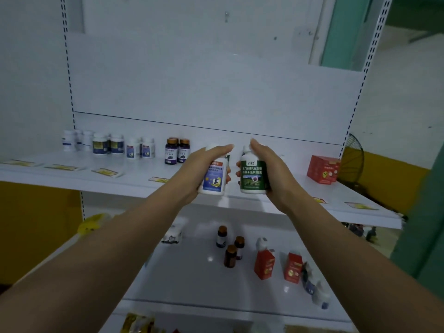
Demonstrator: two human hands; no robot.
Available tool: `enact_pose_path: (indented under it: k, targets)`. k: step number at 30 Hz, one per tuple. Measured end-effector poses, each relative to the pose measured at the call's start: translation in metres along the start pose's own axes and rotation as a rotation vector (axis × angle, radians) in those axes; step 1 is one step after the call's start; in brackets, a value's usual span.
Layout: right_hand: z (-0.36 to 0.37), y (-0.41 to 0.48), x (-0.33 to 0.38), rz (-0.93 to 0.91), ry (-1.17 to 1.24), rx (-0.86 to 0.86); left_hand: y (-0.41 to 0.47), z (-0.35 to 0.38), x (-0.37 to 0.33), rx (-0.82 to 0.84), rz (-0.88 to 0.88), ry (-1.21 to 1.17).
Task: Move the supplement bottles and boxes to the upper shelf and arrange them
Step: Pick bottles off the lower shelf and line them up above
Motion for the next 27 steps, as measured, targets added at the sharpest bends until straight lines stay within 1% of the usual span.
enact_pose_path:
  k: [3,9,14,20,23,27]
  targets:
    - [0.0,0.019,-0.008,0.002,-0.013,0.028,0.016,-0.002,0.003,-0.025,-0.008,-0.005]
    - [0.016,0.067,-0.029,0.06,-0.057,0.023,0.057,-0.022,0.007,-0.055,-0.022,0.043]
    - [0.041,0.123,-0.043,0.015,-0.218,-0.104,0.116,-0.058,0.005,-0.08,-0.027,0.055]
    - [0.076,0.186,-0.069,-0.007,-0.266,-0.236,0.184,-0.099,0.012,-0.022,-0.002,0.109]
    - [0.095,0.215,-0.084,0.027,-0.3,-0.245,0.221,-0.116,0.015,0.01,-0.011,0.147]
    - [0.105,0.241,-0.107,0.087,-0.452,-0.248,0.264,-0.131,0.021,0.083,-0.028,0.153]
Point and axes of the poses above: each hand's wrist, its own y-axis towards the middle knuckle, its own z-axis out of the palm, x = y × z, the point moved 5 cm from there along y, towards the middle knuckle, and after that the axes turned 14 degrees about -x, right-handed, at the moved point
